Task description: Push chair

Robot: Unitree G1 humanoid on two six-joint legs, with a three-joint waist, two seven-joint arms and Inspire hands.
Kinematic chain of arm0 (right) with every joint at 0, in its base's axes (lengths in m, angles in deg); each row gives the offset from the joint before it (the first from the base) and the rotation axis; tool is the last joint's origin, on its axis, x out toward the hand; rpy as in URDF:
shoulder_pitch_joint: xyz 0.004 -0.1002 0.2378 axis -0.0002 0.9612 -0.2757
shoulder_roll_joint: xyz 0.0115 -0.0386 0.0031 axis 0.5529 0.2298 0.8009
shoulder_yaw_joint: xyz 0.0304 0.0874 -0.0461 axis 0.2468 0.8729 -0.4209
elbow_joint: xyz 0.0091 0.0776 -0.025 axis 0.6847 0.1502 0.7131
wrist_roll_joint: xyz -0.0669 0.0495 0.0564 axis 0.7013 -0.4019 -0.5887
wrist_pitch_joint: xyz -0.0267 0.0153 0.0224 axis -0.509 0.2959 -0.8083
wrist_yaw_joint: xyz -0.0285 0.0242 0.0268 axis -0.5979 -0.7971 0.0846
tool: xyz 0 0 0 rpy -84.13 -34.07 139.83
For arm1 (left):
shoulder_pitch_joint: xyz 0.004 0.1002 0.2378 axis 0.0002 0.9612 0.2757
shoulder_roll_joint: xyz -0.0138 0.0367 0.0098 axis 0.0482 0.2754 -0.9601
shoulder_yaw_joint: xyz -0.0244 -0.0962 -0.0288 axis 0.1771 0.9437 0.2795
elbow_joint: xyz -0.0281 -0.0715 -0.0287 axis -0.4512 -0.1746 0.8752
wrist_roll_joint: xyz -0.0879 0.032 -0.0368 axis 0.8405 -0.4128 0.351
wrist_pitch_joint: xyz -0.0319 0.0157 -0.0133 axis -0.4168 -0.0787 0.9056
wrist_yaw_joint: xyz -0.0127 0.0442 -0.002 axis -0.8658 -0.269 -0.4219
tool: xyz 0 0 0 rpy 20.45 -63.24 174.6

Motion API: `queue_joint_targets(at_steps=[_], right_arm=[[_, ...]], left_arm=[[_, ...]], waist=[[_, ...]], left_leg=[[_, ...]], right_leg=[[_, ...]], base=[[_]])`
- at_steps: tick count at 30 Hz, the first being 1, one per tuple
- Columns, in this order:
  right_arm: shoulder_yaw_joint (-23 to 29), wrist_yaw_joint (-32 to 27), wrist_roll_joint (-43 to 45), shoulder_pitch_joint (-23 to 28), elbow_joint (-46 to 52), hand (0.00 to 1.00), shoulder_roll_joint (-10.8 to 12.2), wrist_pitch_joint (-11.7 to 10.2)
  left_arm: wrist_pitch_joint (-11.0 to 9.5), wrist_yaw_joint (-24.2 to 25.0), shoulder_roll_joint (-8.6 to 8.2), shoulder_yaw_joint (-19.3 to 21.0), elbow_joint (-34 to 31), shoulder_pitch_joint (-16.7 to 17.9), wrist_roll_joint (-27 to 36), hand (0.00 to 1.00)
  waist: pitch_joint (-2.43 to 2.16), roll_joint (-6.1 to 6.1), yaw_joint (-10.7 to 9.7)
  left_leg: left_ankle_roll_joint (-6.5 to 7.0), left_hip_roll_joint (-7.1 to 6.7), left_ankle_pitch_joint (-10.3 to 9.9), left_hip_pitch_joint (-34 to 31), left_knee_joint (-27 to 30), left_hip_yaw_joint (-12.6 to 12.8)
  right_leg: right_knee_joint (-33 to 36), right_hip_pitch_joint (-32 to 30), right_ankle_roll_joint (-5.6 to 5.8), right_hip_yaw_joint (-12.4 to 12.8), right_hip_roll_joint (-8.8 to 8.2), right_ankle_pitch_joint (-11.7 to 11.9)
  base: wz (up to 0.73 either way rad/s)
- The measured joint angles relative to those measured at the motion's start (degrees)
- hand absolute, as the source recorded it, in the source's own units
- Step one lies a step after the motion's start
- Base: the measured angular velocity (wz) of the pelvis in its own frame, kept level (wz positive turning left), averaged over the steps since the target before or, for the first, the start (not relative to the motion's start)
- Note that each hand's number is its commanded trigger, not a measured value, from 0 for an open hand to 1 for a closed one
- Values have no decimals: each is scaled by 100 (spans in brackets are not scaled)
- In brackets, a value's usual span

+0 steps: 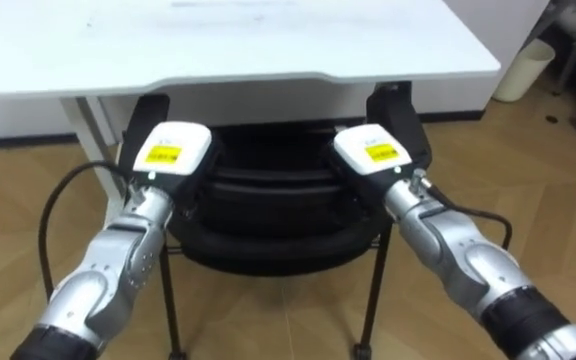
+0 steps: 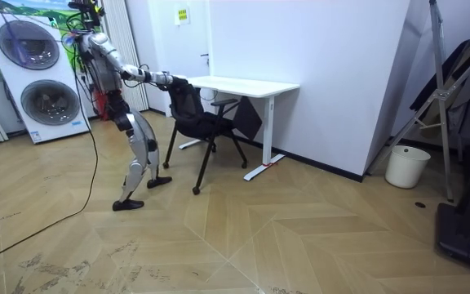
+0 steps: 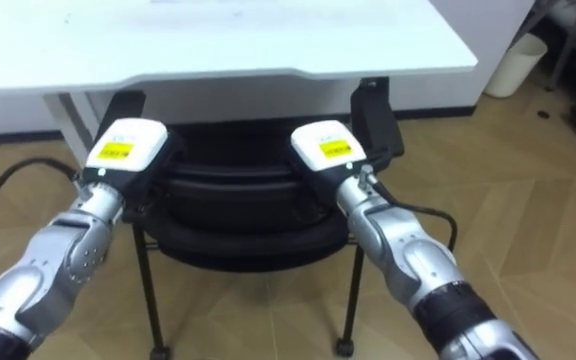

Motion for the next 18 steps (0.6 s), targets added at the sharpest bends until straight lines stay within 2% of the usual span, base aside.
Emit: queue_joint_targets(at_steps=[2, 3, 4, 7, 8, 10, 11, 13, 14, 15, 16, 17, 18], right_arm=[[0, -21, -6, 48, 13, 100, -28, -9], [0, -42, -8, 64, 7, 100, -30, -6], [0, -44, -28, 85, 7, 100, -55, -19], [-7, -54, -93, 145, 4, 100, -56, -23], [-7, -55, -103, 145, 1, 100, -54, -23], [-7, -119, -120, 144, -25, 100, -16, -24], [-7, -143, -115, 144, -31, 100, -35, -19], [-9, -204, -49, 101, -39, 100, 7, 3], [-24, -232, -45, 101, -66, 100, 30, 9], [-61, -259, -46, 102, -130, 100, 58, 18], [-61, -262, -45, 101, -200, 100, 95, 2], [-61, -262, -46, 104, -225, 100, 117, 3], [-64, -251, -45, 104, -285, 100, 186, 13]], left_arm=[[-8, 23, -28, -9, -1, 23, 7, 100], [-10, 57, -38, -11, 4, 23, 7, 100], [-32, 72, -52, -17, 16, 24, 7, 100], [-105, 92, -31, -12, 17, 22, 6, 100], [-109, 94, -30, -10, 17, 22, 6, 100], [-133, 92, -17, -1, 7, 3, -12, 100], [-133, 88, -17, 1, 13, -10, -15, 100], [-134, 58, -12, 42, 28, -21, -14, 100], [-134, 53, -9, 44, 42, -21, -14, 100], [-152, -2, 4, 22, 104, -21, -19, 100], [-214, -64, 15, 5, 208, -44, -20, 100], [-239, -76, 18, -6, 271, -73, -17, 100], [-268, -93, 43, -8, 347, -91, -17, 100]], waist=[[-2, -22, 50], [8, -31, 25], [12, -26, 2], [26, -19, -5], [30, -12, -1], [59, 67, 55], [83, 104, 76], [161, 270, 230], [164, 280, 240], [156, 263, 203], [131, 218, 79], [126, 191, 16], [87, 125, -86]], left_leg=[[59, -57, -190, 77, 125, 72], [117, -102, -309, 130, 234, 97], [140, -122, -414, 170, 366, 111], [193, -62, -642, 233, 577, 123], [202, -50, -660, 237, 583, 119], [212, 42, -677, 250, 556, 65], [215, 75, -678, 259, 543, 40], [200, 63, -669, 264, 450, -272], [183, 57, -658, 274, 422, -334], [124, 19, -618, 313, 359, -486], [66, -76, -568, 336, 324, -677], [50, -108, -548, 333, 327, -746], [-19, -125, -499, 313, 324, -804]], right_leg=[[164, 35, 45, 34, -140, -37], [513, -8, 73, 27, -217, -21], [923, -98, 160, 82, -322, 71], [1328, -175, 202, 144, -354, 283], [1378, -198, 206, 138, -353, 340], [1594, -384, 188, 163, -288, 666], [1672, -458, 156, 181, -257, 712], [1544, -994, 103, 278, -70, 712], [1405, -1108, 98, 276, -21, 712], [971, -1247, 81, 320, 69, 722], [449, -1310, 16, 399, 154, 800], [319, -1354, -58, 440, 178, 966], [248, -1355, -120, 483, 228, 1145]], base=[[-19], [0], [0], [-7], [-6], [-12], [-36], [-46], [-5], [45], [67], [91], [76]])
